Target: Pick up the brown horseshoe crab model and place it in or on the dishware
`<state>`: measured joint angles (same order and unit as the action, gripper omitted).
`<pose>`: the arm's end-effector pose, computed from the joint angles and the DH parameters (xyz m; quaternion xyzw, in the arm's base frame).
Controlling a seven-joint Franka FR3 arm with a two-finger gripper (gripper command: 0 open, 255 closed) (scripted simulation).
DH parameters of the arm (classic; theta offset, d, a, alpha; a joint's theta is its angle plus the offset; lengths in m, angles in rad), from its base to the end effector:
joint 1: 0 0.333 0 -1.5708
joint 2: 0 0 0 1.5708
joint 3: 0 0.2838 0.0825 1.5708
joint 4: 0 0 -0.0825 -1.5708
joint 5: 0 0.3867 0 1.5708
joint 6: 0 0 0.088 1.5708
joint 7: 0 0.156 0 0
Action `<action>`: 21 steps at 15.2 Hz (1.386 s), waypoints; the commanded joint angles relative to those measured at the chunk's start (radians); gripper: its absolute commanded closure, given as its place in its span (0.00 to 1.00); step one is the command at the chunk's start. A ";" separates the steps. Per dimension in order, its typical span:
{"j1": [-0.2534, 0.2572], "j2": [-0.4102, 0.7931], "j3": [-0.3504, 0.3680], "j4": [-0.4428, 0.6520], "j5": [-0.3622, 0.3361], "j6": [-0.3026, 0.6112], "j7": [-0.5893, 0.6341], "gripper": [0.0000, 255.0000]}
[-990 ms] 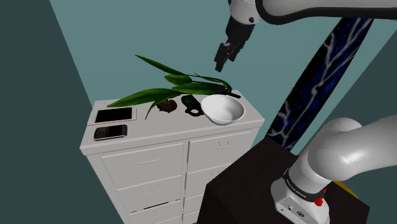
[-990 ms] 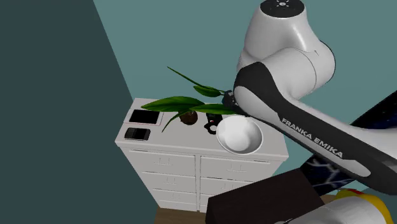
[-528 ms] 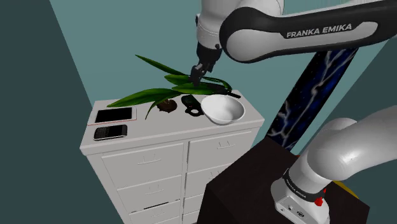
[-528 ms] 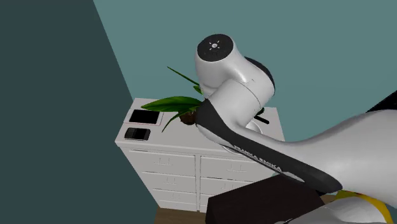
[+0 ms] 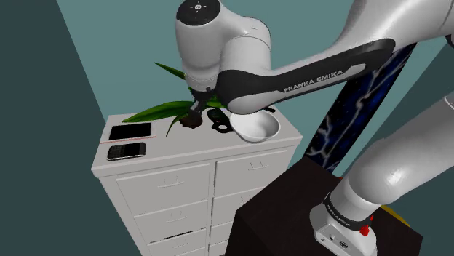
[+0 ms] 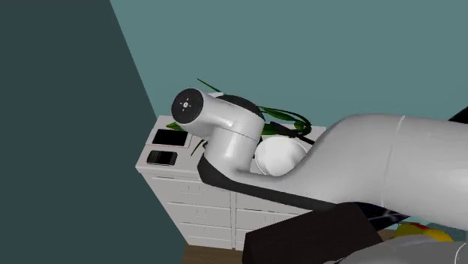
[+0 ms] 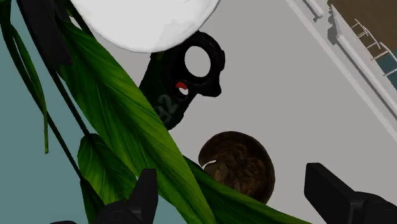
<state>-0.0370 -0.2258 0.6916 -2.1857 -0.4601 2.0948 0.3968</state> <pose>0.4363 0.2877 0.4025 0.9354 0.2244 0.1635 0.2189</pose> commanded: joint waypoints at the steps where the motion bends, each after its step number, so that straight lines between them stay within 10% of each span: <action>1: -0.019 0.095 0.061 0.031 -0.120 -0.004 0.084 0.00; 6: 0.017 0.338 0.136 0.134 -0.393 -0.105 0.258 0.00; 21: -0.048 0.406 0.160 0.114 -0.482 -0.061 0.303 0.00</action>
<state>-0.0587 0.0524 0.8935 -2.0812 -0.9313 1.8234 0.7099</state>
